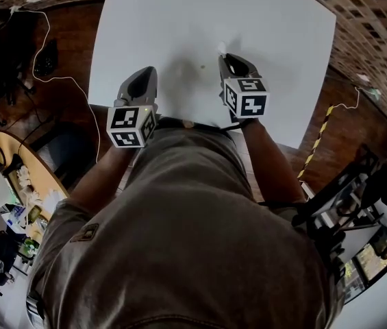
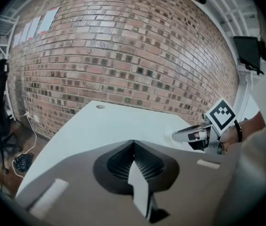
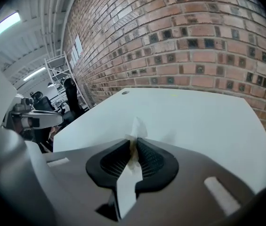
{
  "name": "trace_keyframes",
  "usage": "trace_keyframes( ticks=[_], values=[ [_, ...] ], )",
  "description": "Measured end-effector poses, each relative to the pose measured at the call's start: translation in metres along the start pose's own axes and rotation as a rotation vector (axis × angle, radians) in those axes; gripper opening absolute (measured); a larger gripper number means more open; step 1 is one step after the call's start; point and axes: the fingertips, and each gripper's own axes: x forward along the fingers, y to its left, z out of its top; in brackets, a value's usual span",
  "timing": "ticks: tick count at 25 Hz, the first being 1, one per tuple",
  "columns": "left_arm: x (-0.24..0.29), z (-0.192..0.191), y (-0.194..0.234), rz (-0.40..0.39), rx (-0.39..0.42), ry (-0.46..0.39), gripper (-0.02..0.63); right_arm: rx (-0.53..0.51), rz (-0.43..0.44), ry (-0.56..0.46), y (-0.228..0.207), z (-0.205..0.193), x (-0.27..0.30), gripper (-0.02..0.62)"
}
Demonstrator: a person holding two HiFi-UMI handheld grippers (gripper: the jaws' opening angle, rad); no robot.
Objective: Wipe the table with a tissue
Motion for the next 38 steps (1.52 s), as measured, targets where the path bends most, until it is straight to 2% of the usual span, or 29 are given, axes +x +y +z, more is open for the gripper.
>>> trace_keyframes(
  ticks=[10,24,33,38],
  values=[
    [-0.014,-0.015,0.028,0.031,-0.036,0.004,0.002,-0.021,0.015,0.130,0.024,-0.037,0.032,0.060],
    [-0.020,-0.019,0.040,0.048,-0.055,0.009,0.002,-0.054,0.052,0.166,0.047,-0.048,0.034,0.060],
    [-0.028,-0.016,0.043,0.058,-0.024,0.015,0.002,-0.073,0.126,0.176,0.079,-0.056,0.037,0.060],
    [-0.027,-0.017,0.036,0.051,-0.002,0.023,0.002,-0.050,0.126,0.159,0.076,-0.058,0.033,0.060]
  ],
)
